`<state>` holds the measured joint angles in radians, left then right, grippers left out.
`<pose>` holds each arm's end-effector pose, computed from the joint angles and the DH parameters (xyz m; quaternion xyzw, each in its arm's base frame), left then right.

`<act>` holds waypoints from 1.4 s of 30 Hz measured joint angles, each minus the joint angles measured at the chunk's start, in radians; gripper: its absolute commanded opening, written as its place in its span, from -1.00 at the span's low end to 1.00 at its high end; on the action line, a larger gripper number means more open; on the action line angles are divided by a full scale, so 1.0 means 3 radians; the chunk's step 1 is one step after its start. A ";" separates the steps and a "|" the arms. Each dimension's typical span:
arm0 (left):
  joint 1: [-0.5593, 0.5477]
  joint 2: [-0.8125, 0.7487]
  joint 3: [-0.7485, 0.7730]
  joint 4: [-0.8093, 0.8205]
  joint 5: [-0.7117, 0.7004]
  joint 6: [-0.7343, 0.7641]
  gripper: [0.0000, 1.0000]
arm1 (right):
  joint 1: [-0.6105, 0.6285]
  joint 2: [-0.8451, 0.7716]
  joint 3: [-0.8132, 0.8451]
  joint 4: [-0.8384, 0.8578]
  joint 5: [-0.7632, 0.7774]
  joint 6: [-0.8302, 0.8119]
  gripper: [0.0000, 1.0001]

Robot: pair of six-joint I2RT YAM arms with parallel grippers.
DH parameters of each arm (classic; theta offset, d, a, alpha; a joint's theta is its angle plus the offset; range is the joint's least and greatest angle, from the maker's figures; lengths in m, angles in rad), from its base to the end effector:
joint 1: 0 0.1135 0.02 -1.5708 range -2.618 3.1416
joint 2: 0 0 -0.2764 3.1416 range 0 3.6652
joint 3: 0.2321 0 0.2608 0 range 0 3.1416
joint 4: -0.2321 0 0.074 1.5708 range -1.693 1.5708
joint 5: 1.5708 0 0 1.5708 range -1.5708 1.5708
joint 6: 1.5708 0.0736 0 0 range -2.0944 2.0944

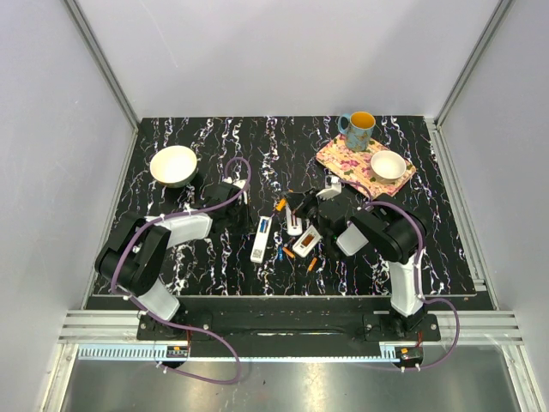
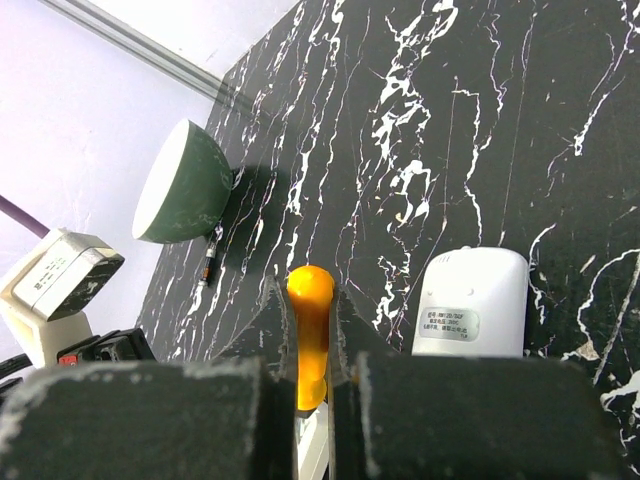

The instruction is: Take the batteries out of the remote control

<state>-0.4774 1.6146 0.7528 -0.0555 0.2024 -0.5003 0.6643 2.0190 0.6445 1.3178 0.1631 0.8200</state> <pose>0.2878 -0.1656 0.1201 0.0216 0.9426 -0.2344 0.2370 0.3180 0.2338 0.1171 0.1121 0.7179 0.4190 0.5445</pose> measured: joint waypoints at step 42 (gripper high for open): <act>-0.0033 0.0086 0.0046 0.0090 0.0015 -0.0081 -1.00 | -0.0015 -0.0081 0.0102 -0.0298 -0.0451 0.0243 -1.00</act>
<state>-0.4873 1.6405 0.7666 -0.0284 0.2070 -0.5247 0.6598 1.9945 0.6750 1.2285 0.0277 0.8928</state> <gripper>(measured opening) 0.012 0.061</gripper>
